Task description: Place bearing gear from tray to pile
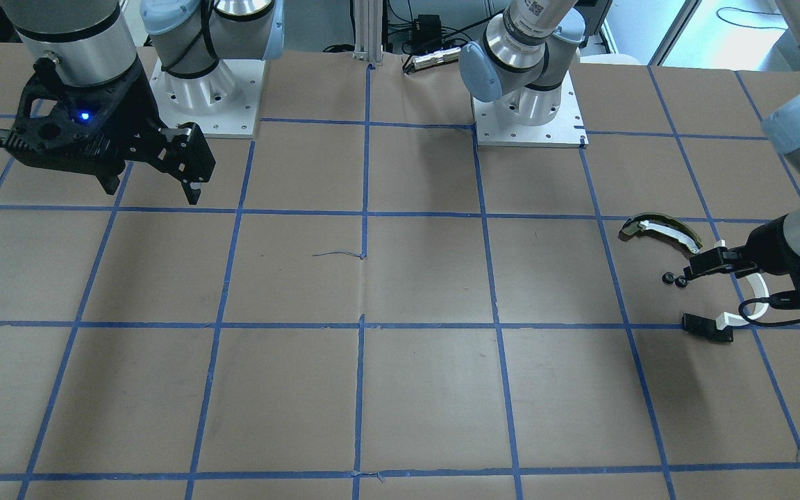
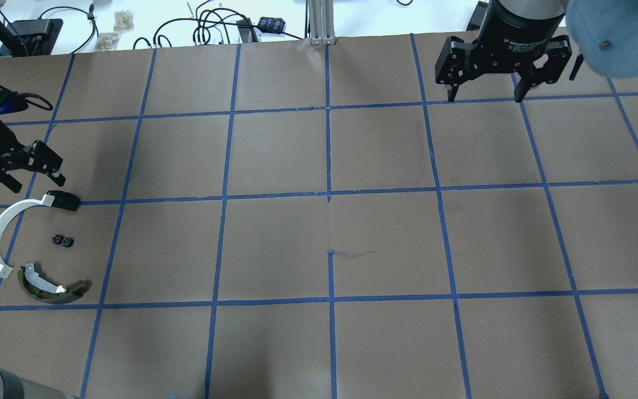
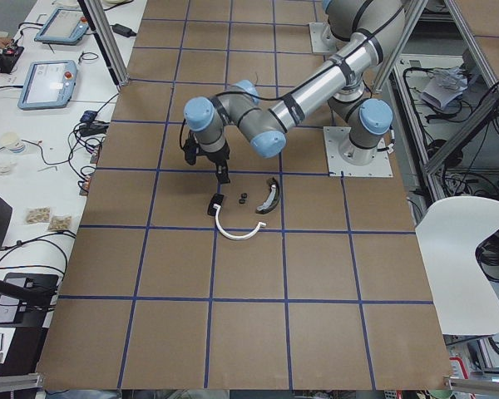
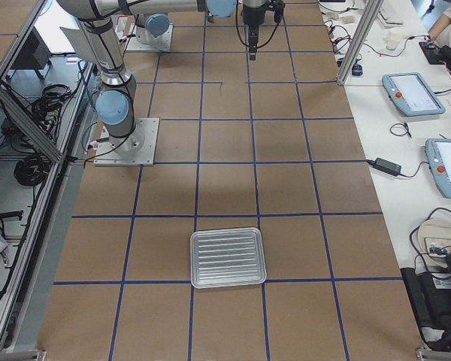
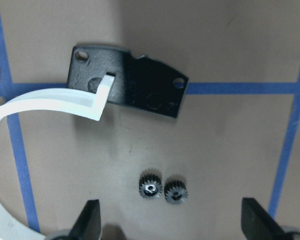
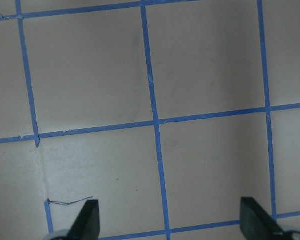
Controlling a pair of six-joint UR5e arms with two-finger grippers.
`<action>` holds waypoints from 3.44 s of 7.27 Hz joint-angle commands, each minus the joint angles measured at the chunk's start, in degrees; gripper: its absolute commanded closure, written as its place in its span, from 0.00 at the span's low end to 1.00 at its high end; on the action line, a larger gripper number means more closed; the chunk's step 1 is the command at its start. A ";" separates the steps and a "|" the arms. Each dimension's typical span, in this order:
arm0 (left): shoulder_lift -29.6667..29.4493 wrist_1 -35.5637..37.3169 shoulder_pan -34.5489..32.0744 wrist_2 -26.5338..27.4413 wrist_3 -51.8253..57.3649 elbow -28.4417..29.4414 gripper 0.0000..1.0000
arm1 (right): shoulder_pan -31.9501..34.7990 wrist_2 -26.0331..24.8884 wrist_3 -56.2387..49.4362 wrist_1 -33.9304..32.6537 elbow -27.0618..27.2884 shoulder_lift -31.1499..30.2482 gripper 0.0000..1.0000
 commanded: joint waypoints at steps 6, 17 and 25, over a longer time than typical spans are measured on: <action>7.46 -17.83 -25.97 -3.96 -22.91 14.49 0.00 | 0.00 0.00 0.00 0.09 0.00 0.00 0.00; 12.22 -9.74 -26.60 -2.99 -21.51 3.84 0.00 | 0.00 0.00 0.00 0.09 0.00 0.00 0.00; 12.13 -9.48 -26.60 -3.08 -22.47 3.93 0.00 | -0.09 0.18 0.09 0.00 0.09 0.09 0.00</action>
